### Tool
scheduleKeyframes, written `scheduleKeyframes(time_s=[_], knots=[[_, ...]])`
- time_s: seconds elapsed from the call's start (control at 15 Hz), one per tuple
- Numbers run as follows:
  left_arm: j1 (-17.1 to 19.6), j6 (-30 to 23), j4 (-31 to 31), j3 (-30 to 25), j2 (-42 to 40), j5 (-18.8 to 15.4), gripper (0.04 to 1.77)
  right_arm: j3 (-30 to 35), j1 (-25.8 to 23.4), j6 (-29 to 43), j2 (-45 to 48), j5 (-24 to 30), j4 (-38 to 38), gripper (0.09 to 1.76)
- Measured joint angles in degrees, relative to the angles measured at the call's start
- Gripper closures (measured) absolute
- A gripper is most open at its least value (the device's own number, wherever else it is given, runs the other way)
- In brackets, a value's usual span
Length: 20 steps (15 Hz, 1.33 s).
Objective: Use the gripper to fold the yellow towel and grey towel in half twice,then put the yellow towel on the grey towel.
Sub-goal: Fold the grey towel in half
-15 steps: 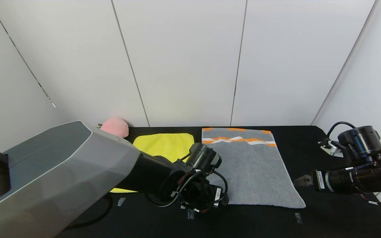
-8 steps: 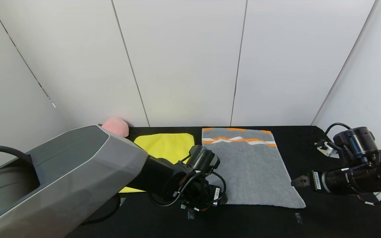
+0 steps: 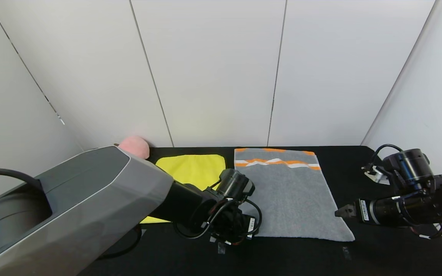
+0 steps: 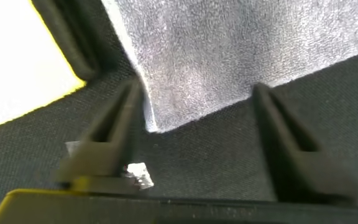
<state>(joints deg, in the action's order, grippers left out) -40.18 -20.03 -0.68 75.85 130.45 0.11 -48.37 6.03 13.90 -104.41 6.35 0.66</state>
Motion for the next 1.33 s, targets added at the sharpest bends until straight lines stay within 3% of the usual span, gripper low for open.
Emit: scheduleKeyframes(time_s=[0.2,0.27,0.33,1.33], knots=[[-0.1,-0.1,0.0,0.0,0.2,0.1,1.01,0.1,0.0,0.7,0.0,0.0,0.0,0.14],[-0.1,-0.1,0.0,0.0,0.2,0.1,1.19,0.1,0.0,0.7,0.0,0.0,0.0,0.14],[-0.1,-0.1,0.0,0.0,0.2,0.0,1.68,0.2,0.0,0.7,0.0,0.0,0.0,0.14],[-0.1,-0.1,0.1,0.0,-1.1,0.2,1.69,0.7,2.3,3.4,-4.9,-0.1,0.2,0.14]])
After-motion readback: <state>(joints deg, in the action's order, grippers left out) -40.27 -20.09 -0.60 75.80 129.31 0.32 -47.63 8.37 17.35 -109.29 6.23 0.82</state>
